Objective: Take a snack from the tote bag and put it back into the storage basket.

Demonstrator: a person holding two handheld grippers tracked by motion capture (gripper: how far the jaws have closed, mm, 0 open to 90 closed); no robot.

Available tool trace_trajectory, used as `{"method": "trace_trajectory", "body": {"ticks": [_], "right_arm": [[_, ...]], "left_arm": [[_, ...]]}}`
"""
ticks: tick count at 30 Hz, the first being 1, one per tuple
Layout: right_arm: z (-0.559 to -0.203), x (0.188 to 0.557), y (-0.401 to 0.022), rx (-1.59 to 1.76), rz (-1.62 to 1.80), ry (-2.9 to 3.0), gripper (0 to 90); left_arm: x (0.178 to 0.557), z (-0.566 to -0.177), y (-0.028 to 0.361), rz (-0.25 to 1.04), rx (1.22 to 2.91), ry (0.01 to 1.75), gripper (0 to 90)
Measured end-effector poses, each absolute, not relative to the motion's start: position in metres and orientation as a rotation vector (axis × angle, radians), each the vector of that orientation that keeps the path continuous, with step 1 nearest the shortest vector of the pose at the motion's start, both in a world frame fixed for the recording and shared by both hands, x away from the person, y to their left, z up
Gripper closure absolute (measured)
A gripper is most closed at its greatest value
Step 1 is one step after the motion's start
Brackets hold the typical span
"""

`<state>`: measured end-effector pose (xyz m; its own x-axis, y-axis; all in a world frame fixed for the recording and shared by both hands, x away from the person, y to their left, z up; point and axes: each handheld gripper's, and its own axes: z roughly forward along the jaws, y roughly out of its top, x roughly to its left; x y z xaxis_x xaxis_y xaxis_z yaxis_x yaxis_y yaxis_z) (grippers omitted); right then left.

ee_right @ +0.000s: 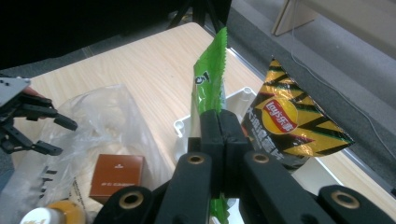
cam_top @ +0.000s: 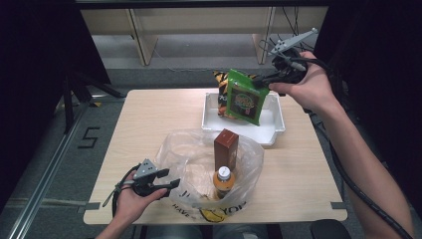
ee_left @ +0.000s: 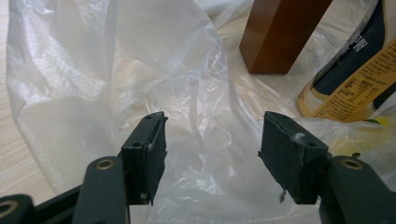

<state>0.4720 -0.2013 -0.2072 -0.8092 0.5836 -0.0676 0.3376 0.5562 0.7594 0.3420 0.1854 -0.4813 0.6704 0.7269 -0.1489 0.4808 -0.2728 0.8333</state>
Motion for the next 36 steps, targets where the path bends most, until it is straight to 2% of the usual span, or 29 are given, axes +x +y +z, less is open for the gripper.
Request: {"method": "trace_trajectory", "body": {"ticks": [15, 36], "right_arm": [[-0.23, 0.506, -0.201, 0.813, 1.068, 2.505, 90.0], [-0.249, 0.531, -0.192, 0.855, 1.038, 2.513, 90.0]], "left_arm": [[0.342, -0.482, 0.185, 0.311, 1.922, 0.96, 39.9], [0.342, -0.481, 0.185, 0.324, 1.932, 0.94, 40.0]]}}
